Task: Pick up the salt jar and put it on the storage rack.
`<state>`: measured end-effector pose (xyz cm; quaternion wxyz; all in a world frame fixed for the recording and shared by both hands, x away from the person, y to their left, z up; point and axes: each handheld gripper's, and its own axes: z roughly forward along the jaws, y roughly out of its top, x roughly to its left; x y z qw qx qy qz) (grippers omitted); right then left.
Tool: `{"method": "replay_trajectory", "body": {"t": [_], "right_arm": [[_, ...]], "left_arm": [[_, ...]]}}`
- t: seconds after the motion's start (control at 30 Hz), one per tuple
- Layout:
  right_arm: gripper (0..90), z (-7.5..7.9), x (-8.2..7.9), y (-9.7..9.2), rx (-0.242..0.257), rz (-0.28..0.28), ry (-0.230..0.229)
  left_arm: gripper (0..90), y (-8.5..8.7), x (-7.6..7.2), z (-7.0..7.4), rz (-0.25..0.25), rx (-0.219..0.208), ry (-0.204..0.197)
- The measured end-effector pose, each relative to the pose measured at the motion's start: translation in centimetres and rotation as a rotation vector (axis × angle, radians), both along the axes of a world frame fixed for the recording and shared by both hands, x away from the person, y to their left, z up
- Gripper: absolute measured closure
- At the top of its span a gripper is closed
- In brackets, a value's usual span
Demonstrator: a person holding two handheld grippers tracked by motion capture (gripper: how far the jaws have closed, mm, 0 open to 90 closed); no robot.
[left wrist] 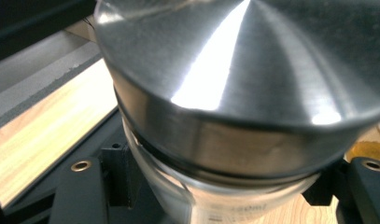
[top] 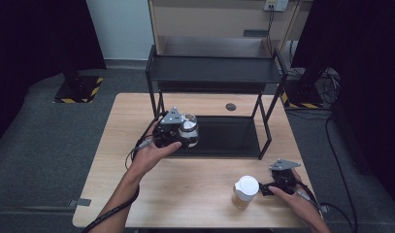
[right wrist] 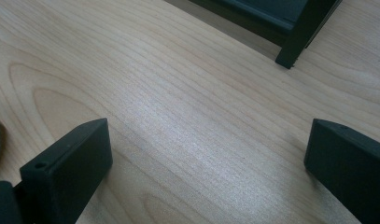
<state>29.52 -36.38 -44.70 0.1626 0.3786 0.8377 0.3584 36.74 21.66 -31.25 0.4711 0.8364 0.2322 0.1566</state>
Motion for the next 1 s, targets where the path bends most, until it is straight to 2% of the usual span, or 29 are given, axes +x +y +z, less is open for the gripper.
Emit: {"method": "replay_trajectory", "body": {"t": [0.27,0.47,0.77,1.0], "right_arm": [[1.8,0.0,0.0,0.0,0.000,0.000,0.000],[1.7,0.0,0.0,-0.1,0.001,0.003,0.000],[1.8,0.0,0.0,-0.1,0.001,0.005,-0.001],[1.7,0.0,0.1,-0.1,0.001,0.006,-0.002]], "left_arm": [[29.4,0.7,1.0,2.0,-0.017,-0.002,-0.014],[29.4,0.8,1.6,4.2,-0.050,0.010,-0.029],[29.4,0.6,2.4,8.5,-0.117,0.039,-0.047],[29.5,-0.2,3.1,11.9,-0.128,0.049,-0.055]]}}
